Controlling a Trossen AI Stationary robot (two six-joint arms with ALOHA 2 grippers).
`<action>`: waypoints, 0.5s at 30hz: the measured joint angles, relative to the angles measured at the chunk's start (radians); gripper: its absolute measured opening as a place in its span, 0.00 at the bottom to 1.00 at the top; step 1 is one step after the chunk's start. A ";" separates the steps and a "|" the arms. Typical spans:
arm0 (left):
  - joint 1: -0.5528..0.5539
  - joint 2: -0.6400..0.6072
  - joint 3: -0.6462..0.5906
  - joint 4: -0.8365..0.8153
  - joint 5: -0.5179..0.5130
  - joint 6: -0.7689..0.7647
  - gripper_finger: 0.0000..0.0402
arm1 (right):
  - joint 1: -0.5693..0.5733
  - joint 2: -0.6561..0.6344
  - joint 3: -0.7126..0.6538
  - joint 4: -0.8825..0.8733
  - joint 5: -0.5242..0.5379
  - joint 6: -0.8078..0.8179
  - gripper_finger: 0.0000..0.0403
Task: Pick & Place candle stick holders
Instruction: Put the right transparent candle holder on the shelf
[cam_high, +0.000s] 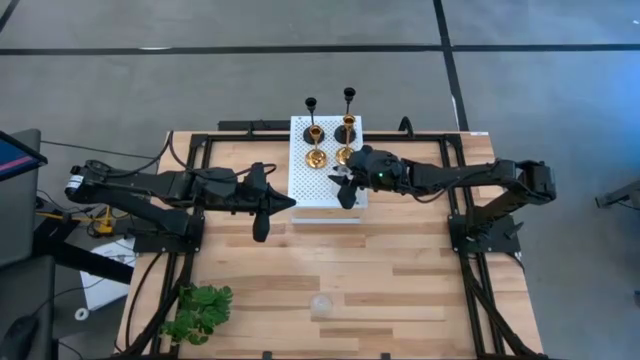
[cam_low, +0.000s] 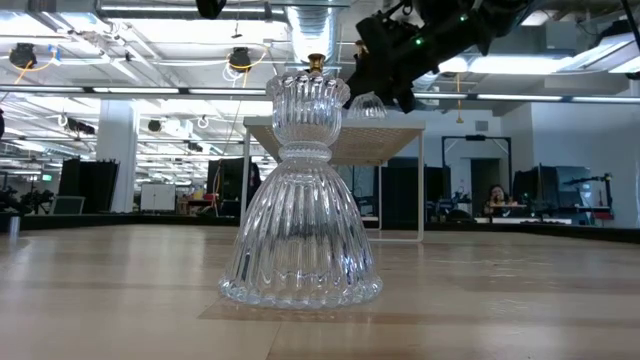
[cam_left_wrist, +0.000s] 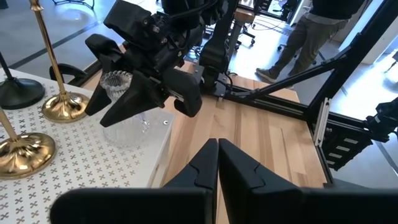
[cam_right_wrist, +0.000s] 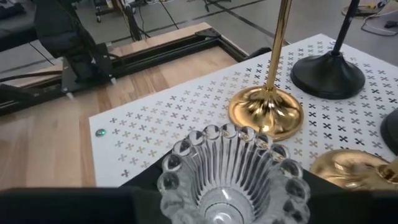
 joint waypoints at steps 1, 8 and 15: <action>0.000 0.000 0.000 0.000 0.000 0.000 0.03 | 0.000 0.000 0.000 -0.002 0.000 -0.002 0.32; 0.000 0.000 0.000 0.000 0.000 0.000 0.03 | 0.006 -0.017 -0.002 -0.012 -0.004 -0.002 0.33; 0.000 0.000 0.000 0.000 0.000 0.000 0.03 | 0.004 -0.091 -0.008 -0.138 -0.011 -0.040 0.46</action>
